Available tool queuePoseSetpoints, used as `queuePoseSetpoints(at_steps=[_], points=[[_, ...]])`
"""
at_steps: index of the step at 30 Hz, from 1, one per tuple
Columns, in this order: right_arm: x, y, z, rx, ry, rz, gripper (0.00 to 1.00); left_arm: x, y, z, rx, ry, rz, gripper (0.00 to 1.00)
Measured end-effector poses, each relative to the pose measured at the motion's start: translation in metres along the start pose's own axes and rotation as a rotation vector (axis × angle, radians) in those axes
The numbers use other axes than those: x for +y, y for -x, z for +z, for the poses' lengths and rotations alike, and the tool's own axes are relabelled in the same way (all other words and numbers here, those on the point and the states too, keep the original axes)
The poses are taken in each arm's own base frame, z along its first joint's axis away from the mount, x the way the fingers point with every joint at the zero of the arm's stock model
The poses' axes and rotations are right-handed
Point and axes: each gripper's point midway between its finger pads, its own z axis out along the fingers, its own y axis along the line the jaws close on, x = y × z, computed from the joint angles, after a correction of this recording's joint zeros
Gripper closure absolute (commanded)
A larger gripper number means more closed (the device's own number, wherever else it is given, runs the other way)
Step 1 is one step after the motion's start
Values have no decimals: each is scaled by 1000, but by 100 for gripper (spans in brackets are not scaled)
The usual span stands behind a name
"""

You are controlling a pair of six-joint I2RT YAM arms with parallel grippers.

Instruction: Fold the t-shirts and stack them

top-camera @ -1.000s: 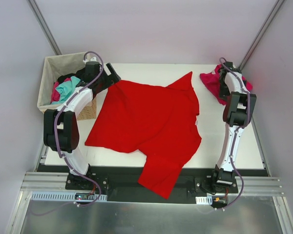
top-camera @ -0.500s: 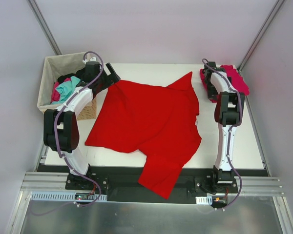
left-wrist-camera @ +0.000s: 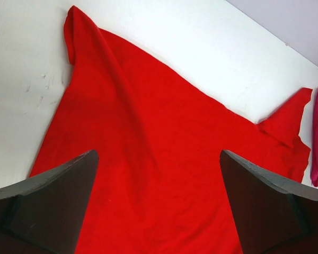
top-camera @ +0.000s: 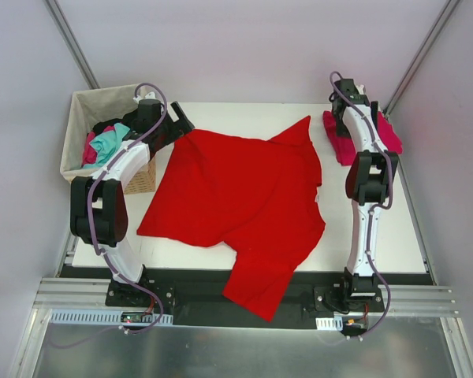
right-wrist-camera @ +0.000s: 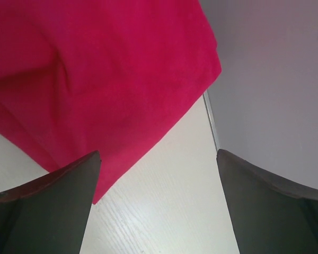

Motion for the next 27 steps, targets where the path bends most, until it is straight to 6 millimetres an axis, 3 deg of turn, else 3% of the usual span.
queuePoseSetpoints(at_steps=[3, 7, 16, 20, 27], points=[[0, 19, -9, -59, 14, 30, 5, 0, 0, 0, 0, 0, 0, 1], [11, 22, -9, -71, 43, 32, 5, 0, 0, 0, 0, 0, 1, 1], [62, -5, 39, 4, 86, -28, 5, 1, 1, 1, -3, 5, 4, 1], [63, 8, 37, -31, 110, 2, 5, 3, 0, 8, 3, 11, 4, 1], [61, 19, 50, -55, 99, 30, 5, 6, -2, 25, 19, 21, 2, 1]])
